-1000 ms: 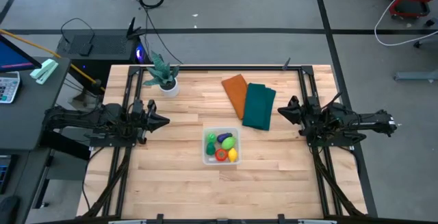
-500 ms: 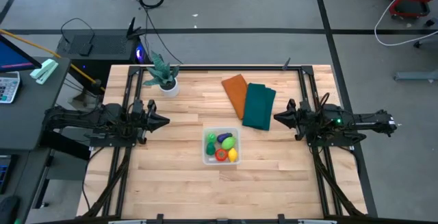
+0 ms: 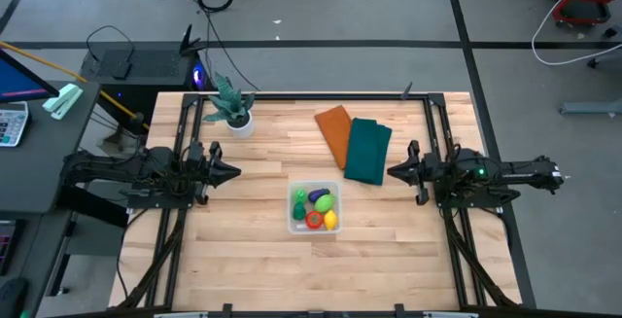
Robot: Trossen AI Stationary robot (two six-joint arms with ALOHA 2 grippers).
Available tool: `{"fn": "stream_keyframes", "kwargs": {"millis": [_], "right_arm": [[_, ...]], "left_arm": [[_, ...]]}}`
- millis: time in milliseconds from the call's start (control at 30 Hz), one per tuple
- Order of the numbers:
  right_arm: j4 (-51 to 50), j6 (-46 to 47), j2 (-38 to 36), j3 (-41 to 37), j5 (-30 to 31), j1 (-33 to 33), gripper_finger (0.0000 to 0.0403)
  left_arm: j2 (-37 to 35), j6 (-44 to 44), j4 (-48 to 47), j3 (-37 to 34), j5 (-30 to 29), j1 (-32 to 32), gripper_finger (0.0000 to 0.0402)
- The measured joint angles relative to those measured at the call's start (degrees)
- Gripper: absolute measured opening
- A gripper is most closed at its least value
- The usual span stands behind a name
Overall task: Pick and placing Produce into tupperware
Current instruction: Return to Home Position
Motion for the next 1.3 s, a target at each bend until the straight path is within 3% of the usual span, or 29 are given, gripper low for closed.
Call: {"fn": "stream_keyframes", "kwargs": {"millis": [1033,1300], "right_arm": [[-1.25,2.53,0.02,0.07,-0.67,0.00,0.0000],[-1.25,2.55,0.02,0.09,-0.65,0.00,0.0000]], "left_arm": [[-0.01,0.23,0.00,0.00,-0.01,0.00,0.0039],[0.14,16.12,-1.33,0.00,0.29,-0.02,0.0026]]}}
